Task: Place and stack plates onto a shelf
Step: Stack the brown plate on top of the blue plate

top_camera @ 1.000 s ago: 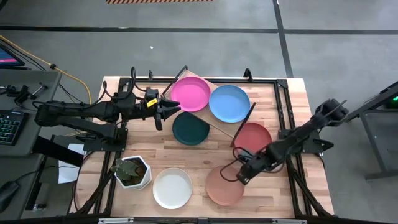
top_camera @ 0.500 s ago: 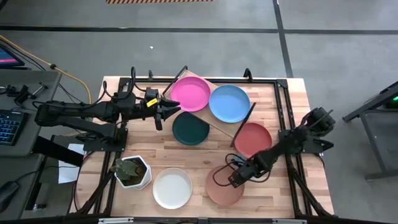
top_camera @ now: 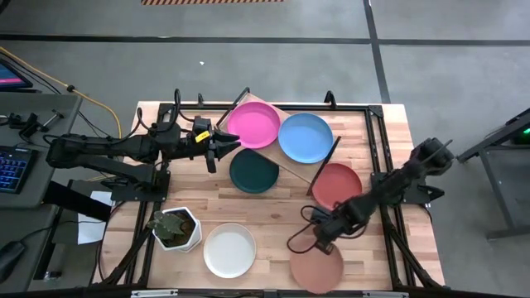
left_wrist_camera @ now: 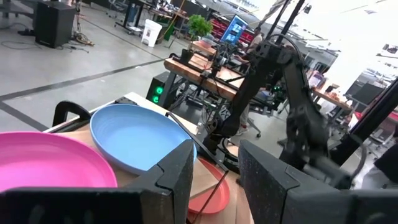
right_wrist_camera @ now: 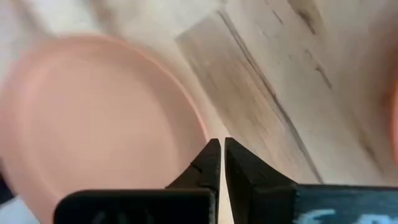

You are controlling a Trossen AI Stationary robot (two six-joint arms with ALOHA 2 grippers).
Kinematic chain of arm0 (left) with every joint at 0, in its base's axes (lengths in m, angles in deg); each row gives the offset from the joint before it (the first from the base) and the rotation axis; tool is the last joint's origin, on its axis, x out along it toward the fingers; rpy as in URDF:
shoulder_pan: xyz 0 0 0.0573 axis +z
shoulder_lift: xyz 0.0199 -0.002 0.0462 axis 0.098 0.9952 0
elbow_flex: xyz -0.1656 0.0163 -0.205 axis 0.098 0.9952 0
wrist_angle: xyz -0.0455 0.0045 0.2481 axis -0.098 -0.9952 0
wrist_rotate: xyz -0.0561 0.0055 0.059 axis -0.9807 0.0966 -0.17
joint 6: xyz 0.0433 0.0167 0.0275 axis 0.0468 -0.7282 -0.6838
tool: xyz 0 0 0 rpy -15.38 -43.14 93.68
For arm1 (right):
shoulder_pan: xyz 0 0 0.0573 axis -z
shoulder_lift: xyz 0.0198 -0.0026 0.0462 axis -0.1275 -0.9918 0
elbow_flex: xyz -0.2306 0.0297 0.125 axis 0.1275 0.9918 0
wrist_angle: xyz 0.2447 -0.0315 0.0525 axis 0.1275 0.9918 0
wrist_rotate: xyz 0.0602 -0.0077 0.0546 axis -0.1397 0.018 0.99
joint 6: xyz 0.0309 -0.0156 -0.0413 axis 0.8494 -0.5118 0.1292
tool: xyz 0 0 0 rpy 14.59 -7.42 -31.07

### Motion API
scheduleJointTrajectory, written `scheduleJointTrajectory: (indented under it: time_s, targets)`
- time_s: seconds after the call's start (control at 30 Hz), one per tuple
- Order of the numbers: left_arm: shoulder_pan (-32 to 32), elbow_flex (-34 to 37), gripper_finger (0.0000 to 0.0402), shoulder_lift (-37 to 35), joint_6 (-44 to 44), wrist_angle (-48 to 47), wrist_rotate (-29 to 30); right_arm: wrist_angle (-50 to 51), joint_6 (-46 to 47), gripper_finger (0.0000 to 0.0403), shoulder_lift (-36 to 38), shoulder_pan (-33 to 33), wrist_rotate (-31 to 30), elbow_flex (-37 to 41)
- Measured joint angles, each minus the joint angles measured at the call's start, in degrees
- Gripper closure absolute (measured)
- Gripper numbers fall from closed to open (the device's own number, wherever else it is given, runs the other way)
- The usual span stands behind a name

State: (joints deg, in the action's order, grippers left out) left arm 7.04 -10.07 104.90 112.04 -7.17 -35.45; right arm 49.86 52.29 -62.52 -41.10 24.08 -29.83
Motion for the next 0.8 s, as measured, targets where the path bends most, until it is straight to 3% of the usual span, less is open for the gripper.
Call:
scheduleJointTrajectory:
  time_s: [0.17,0.4,0.6,0.8]
  targets:
    - [0.0,0.0,0.0284,0.0,0.0,0.0,0.0,4.8,-5.5,0.0402,9.7,-1.3,-2.0,0.0]
    - [0.0,0.0,0.0284,0.0,0.0,-0.1,0.0,11.4,-1.5,0.0402,20.2,-1.1,-8.1,2.5]
    - [0.0,0.0,0.0284,0.0,0.0,-0.2,0.0,-1.0,7.5,0.0385,20.9,-3.2,-7.8,8.3]
    - [0.0,0.0,0.0284,0.0,0.0,-0.3,0.0,-12.9,16.8,0.0316,18.1,-5.8,-4.8,16.2]
